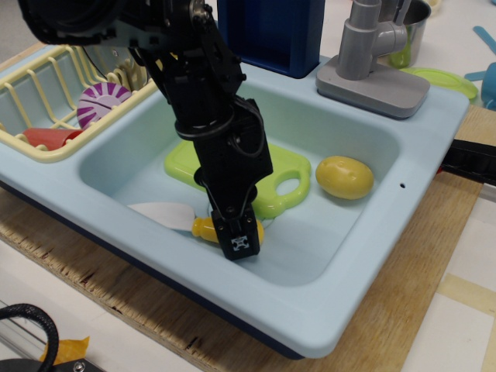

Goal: Put knife on cutting board

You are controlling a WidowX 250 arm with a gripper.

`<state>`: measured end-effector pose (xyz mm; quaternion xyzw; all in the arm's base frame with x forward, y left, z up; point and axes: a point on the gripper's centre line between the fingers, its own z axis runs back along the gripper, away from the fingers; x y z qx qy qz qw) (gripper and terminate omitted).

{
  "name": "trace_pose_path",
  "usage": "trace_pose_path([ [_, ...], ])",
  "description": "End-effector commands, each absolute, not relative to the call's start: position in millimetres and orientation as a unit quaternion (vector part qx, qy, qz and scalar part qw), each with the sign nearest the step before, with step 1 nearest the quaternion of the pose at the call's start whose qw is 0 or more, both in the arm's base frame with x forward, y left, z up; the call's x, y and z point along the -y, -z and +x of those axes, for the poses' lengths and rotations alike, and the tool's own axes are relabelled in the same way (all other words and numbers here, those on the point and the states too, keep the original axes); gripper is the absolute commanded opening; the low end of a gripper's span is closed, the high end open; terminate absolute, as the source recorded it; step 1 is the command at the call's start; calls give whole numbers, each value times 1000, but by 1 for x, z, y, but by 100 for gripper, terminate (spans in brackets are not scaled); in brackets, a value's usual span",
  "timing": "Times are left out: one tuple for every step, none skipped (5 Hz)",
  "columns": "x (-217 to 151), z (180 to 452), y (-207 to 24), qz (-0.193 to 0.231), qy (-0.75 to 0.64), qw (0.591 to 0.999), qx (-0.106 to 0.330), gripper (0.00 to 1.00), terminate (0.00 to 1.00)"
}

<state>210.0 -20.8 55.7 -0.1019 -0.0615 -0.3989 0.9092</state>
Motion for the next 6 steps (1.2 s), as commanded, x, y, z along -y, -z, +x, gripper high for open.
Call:
trace_pose_path([
  [20, 206, -65, -95, 394, 914, 16, 0, 0],
  [12, 216, -93, -61, 401, 914, -5, 100, 0],
  [1, 234, -109, -39, 421, 906, -15, 100, 0],
  [-8, 252, -118, -20, 441, 897, -4, 100, 0],
  [-14, 273, -115, -16, 463, 886, 25, 100, 0],
  [-12, 290, -104, -24, 477, 877, 50, 100, 0],
])
